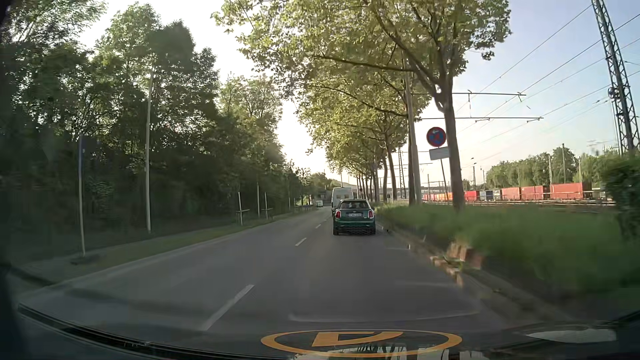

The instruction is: Follow the waypoints while adhering to traffic rules and regulations

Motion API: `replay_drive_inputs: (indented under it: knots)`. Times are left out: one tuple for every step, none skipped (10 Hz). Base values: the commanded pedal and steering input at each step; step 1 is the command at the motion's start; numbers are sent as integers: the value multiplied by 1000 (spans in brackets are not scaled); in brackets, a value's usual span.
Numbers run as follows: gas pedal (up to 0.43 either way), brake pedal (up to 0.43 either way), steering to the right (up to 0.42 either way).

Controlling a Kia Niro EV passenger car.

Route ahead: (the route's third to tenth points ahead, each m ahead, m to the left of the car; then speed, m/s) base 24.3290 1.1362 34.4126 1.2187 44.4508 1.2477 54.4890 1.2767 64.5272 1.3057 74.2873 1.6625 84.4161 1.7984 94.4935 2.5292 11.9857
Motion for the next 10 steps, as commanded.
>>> replay_drive_inputs:
  knots:
    - [157,0,-1]
    - [157,0,-1]
    - [157,0,-1]
    - [157,0,-1]
    - [169,0,-1]
    - [169,0,-1]
    - [169,0,-1]
    - [169,0,-2]
    - [169,0,-4]
    - [169,0,-4]
